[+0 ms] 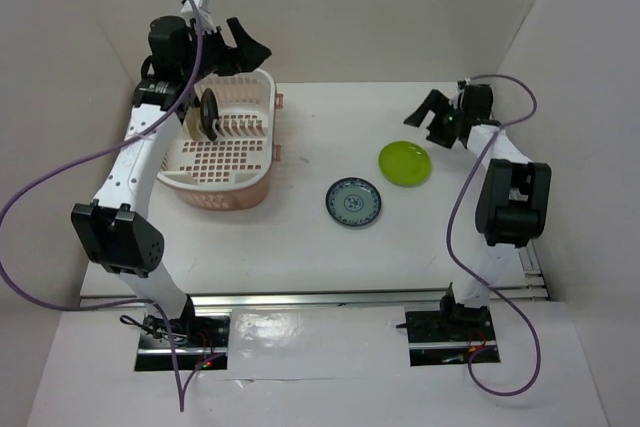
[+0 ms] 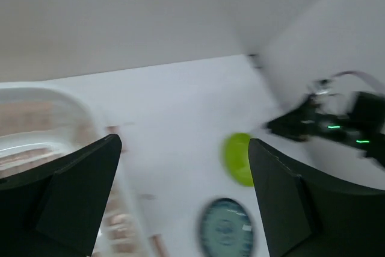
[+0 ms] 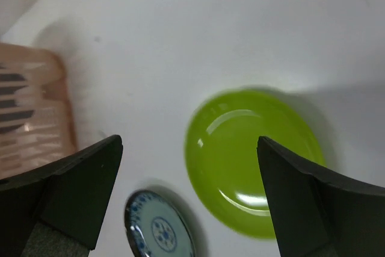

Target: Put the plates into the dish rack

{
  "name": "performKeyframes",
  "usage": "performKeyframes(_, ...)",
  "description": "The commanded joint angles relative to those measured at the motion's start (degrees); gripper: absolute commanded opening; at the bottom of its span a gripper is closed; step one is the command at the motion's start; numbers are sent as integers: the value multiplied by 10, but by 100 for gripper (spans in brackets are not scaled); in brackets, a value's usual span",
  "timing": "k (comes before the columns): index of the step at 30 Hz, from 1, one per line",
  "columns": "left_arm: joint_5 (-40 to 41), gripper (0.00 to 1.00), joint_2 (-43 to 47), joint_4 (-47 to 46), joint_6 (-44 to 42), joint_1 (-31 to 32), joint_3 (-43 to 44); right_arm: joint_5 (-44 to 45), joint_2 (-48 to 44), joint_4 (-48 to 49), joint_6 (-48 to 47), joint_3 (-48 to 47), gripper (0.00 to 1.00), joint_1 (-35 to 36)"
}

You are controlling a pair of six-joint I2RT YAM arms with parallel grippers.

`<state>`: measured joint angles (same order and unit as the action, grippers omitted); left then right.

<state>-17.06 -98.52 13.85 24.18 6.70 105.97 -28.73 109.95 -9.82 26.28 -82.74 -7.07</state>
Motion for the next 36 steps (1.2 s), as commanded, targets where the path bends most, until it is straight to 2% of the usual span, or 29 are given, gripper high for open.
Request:
performKeyframes(1,-272,100,0,-110,190,28,-51,103,-128,-4,-27,93,100,18)
performKeyframes(4,-296,100,-9,-151,213,52,-65,103,-153,10,-22,175,100,-17)
performKeyframes(6,-329,100,-26,-188,263,58,-88,108,-177,30,-22,226,100,-29)
performKeyframes(7,-343,100,-26,-251,287,58,-100,116,-185,38,-22,238,100,-29)
performKeyframes(8,-362,100,-32,-281,328,58,-120,125,-192,38,-17,245,100,-35)
performKeyframes(11,-382,100,-38,-341,370,58,-135,137,-179,32,-7,256,100,-35)
performKeyframes(13,-382,100,-38,-341,370,58,-140,126,-162,38,4,265,99,-40)
performKeyframes(15,-382,100,-38,-341,370,58,-140,85,-149,89,22,282,97,-40)
performKeyframes(18,-382,100,-38,-329,359,58,-140,85,-149,167,44,318,95,-40)
performKeyframes(24,-382,100,-33,-323,353,58,-140,69,-91,185,56,295,93,-40)
performKeyframes(30,-382,100,-27,-316,342,58,-146,83,-62,191,56,278,77,-40)
performKeyframes(34,-382,100,-27,-316,342,58,-146,83,-52,191,56,285,57,-45)
performKeyframes(36,-382,100,-27,-310,342,58,-146,89,-46,191,61,290,55,-45)
